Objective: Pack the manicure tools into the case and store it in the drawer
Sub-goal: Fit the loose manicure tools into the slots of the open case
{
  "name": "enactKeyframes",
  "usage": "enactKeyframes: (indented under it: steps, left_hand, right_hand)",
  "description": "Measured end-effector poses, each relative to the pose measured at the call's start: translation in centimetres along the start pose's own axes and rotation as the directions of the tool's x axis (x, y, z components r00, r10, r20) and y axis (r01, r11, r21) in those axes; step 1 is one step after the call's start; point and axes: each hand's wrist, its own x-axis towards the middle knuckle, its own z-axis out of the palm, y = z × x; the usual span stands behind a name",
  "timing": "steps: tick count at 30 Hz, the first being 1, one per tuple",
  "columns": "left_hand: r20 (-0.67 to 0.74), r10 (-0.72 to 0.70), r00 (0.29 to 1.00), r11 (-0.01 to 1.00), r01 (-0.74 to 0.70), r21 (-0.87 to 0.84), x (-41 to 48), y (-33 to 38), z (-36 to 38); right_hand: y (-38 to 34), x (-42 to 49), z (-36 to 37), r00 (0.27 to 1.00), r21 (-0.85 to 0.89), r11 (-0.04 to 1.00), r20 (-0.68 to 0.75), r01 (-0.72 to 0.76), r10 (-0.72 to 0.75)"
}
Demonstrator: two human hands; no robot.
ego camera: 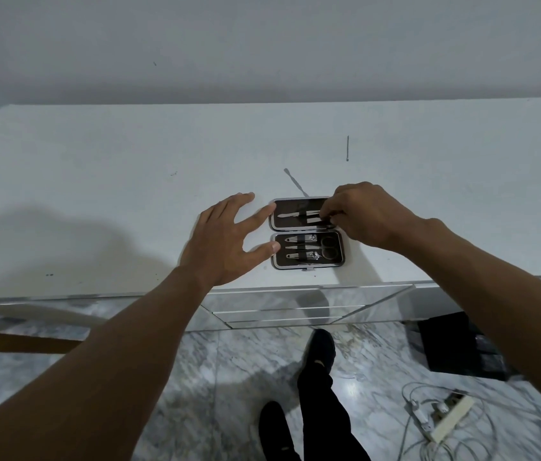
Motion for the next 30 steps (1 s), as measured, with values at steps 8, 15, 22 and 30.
enactKeyframes:
  steps: [8, 15, 22, 30]
  left_hand:
    - [0.0, -0.003, 1.0, 1.0, 0.003, 0.002, 0.1, 0.0, 0.1]
    - [0.002, 0.003, 1.0, 1.0, -0.004, 0.008, 0.0, 0.0, 0.0]
    - [0.009, 0.004, 1.0, 1.0, -0.004, 0.005, 0.0, 0.0, 0.0]
    - [0.009, -0.001, 1.0, 1.0, 0.001, 0.003, 0.0, 0.0, 0.0]
  right_hand:
    - [-0.5, 0.6, 0.6, 0.999, 0.015, 0.999, -0.032, -0.037, 0.037]
    - [-0.6, 1.3, 1.1, 1.0, 0.013, 1.0, -0.029, -0.006, 0.006]
    - [-0.4, 1.1, 0.6, 0.999, -0.022, 0.999, -0.006, 0.044, -0.045]
    - [0.2, 0.4, 0.3, 0.998, -0.009, 0.998, -0.015, 0.056, -0.056]
